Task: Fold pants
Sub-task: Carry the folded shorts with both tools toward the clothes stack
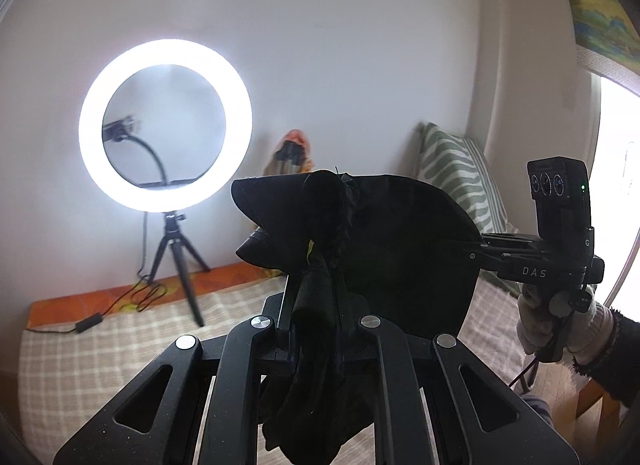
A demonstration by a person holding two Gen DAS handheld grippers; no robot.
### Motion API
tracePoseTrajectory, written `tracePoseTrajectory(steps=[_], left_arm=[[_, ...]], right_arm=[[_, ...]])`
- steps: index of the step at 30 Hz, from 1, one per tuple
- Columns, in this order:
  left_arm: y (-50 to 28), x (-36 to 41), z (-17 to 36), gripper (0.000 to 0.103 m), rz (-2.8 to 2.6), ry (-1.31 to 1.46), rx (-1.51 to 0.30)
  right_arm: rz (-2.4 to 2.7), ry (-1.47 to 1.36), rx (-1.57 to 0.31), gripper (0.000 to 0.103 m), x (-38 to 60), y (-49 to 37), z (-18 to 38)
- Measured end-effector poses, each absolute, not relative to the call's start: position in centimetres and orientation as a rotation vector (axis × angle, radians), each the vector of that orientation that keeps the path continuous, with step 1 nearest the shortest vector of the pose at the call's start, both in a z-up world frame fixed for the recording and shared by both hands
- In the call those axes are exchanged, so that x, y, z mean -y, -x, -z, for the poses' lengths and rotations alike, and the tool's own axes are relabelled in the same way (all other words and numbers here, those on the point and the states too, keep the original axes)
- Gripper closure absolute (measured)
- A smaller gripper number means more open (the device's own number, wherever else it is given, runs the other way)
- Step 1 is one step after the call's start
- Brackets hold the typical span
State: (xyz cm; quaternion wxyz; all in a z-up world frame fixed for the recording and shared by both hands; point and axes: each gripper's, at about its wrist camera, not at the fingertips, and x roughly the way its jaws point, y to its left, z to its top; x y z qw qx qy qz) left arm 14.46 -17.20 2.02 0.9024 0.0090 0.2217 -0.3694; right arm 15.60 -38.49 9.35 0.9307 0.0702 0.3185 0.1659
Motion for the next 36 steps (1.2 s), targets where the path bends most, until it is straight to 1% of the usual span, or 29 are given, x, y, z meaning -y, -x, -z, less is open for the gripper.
tracePoseTrajectory(steps=[8,19,27,32,36], left_arm=[[-14.1,22.7,-2.1,0.092,0.836,-0.041,-0.465],[-15.2,33.2,-1.4,0.092,0.935,-0.076,-0.503],[-19.0,38.9,-1.7,0.092,0.935,-0.092,-0.501],[-21.7,40.9,-0.9,0.092,0.916,-0.089,-0.525],[-24.0,42.5,0.4,0.092,0.889,-0.085,-0.567]], right_arm=[[-0.272,-0.161,-0.64,0.096,44.6,-13.9,-10.0],[-0.153,-0.173,-0.655,0.096,54.4,-13.3,-9.2],[-0.096,-0.175,-0.643,0.096,60.8,-17.3,-9.1],[-0.089,-0.161,-0.655,0.096,63.4,-21.1,-8.6],[-0.08,-0.15,-0.693,0.096,65.0,-24.2,-7.1]])
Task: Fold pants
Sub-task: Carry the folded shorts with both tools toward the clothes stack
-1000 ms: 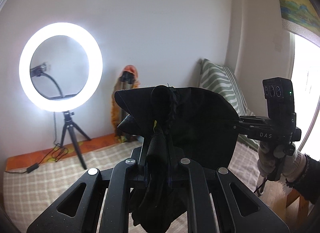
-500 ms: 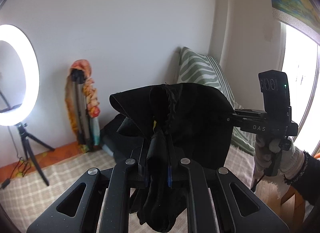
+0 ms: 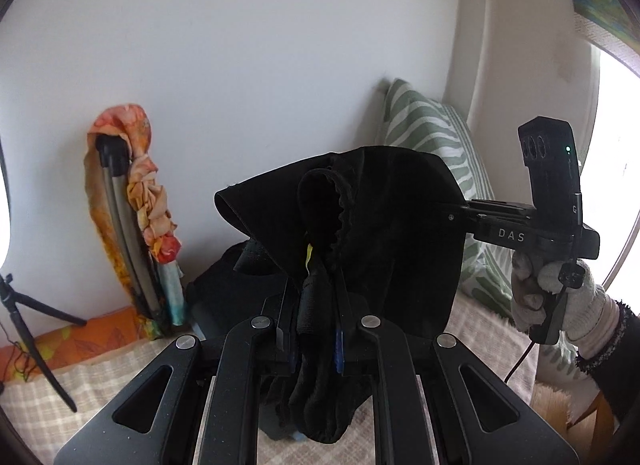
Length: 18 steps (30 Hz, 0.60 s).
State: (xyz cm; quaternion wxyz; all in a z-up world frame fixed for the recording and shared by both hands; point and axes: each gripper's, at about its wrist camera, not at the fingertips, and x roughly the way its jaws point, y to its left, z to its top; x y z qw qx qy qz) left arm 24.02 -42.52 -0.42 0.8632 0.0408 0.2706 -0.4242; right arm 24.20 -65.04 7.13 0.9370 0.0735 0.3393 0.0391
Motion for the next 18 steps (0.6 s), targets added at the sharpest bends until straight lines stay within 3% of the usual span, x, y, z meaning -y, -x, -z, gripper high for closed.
tracePoseTrajectory(steps=[18], left_arm=[[-31.7,46.8,5.7,0.092,0.714,-0.179,-0.676]], right_arm=[[-0.032,-0.052,-0.863,0.096,65.8,-35.3,1.7]])
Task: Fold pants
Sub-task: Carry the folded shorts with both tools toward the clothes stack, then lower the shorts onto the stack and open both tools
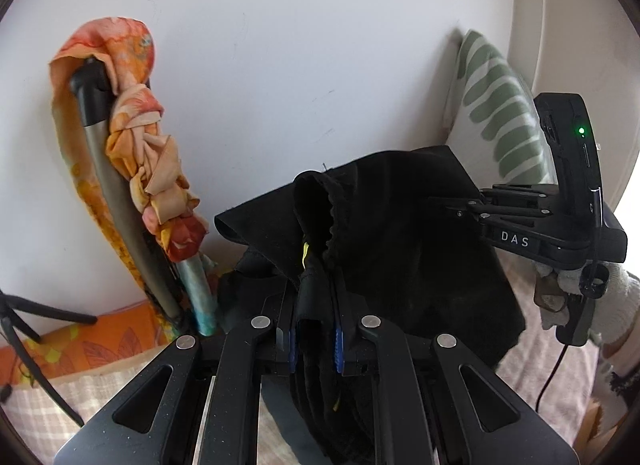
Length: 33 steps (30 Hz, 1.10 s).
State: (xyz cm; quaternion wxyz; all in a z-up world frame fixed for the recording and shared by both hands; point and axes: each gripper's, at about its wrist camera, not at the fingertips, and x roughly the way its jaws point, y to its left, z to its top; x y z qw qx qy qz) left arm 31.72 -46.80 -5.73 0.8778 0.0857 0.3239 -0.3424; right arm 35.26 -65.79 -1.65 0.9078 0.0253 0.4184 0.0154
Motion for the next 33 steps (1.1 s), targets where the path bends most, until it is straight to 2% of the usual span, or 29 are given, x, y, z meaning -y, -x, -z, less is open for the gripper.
tracePoseTrajectory(steps=[3,4,6,8,9,11,12,13,18,25,33], left_arm=[[-32.2,47.4,6.3,0.09,0.69,-0.198,-0.692],[-32.3,47.5,6.4,0.087,0.682,-0.201,-0.694],[-32.6,47.7,6.7,0.084,0.647,-0.216,-0.699],[-32.7,47.7,6.8,0.066,0.602,-0.233,-0.689],[-32.7,47.7,6.6,0.061,0.596,-0.232,-0.681],[-32.9,47.5,6.5,0.044,0.585,-0.224,-0.677],[-32.8,47.4,6.3,0.041,0.588,-0.219,-0.682],[-32.6,47.3,6.2,0.041,0.593,-0.22,-0.685],[-30.9,47.2,5.5,0.037,0.616,-0.251,-0.672],[-28.0,46.7,4.0,0.028,0.641,-0.237,-0.644],[-23.5,44.8,3.0,0.027,0.683,-0.22,-0.642]], right_arm=[[-0.013,-0.064,-0.882,0.088,65.9,-36.2,2.6],[0.01,-0.063,-0.88,0.077,66.2,-36.4,2.6],[0.053,-0.084,-0.864,0.067,67.0,-36.4,2.5],[0.063,-0.129,-0.855,0.063,67.9,-36.2,2.4],[0.076,-0.15,-0.852,0.058,68.4,-35.9,2.2],[0.093,-0.159,-0.851,0.044,68.8,-35.3,2.0],[0.105,-0.156,-0.847,0.036,68.9,-34.9,1.9],[0.109,-0.152,-0.838,0.034,69.0,-34.4,1.7],[0.123,-0.187,-0.83,0.024,70.2,-33.1,1.8],[0.137,-0.191,-0.805,0.02,70.0,-30.6,-0.8],[0.124,-0.182,-0.773,0.016,67.7,-25.8,-4.1]])
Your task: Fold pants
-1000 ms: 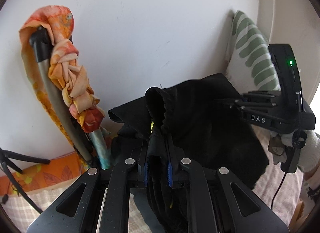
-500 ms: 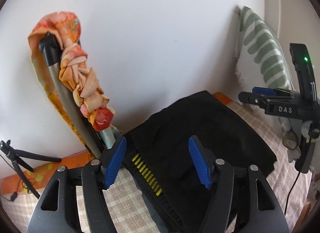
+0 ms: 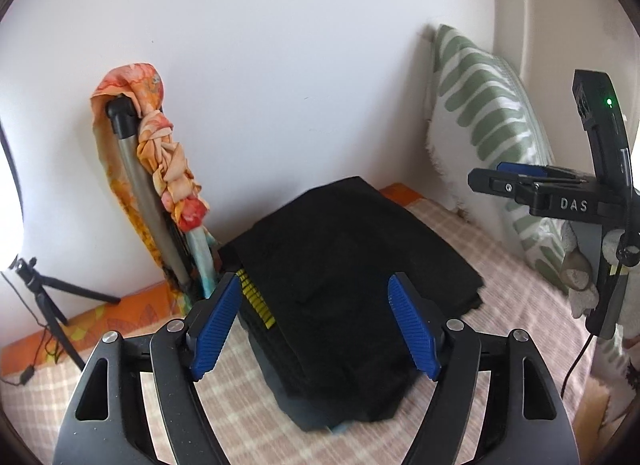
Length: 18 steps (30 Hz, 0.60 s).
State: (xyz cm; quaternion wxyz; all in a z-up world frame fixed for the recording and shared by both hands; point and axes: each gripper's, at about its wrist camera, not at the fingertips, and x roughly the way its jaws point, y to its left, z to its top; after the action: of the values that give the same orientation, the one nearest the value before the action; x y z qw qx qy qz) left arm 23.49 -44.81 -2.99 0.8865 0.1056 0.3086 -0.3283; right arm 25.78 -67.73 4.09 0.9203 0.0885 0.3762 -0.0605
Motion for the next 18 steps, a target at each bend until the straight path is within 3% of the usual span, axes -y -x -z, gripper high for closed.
tracePoseTrajectory(steps=[3,11,15,18], left_arm=[[-21.7,43.9,2.0,0.022,0.684,-0.211,-0.615],[-17.4,40.5,-1.0,0.021,0.69,-0.182,-0.557],[-15.0,38.5,-2.2,0.02,0.681,-0.175,-0.535],[-13.5,36.9,-2.8,0.02,0.677,-0.156,-0.523]], right_arm=[[0.094,-0.194,-0.776,0.015,66.4,-23.3,-5.0],[0.094,-0.154,-0.768,0.011,62.2,-17.4,-7.7],[0.105,-0.151,-0.748,0.002,60.4,-15.1,-8.9],[0.126,-0.132,-0.73,0.001,58.8,-13.5,-9.7]])
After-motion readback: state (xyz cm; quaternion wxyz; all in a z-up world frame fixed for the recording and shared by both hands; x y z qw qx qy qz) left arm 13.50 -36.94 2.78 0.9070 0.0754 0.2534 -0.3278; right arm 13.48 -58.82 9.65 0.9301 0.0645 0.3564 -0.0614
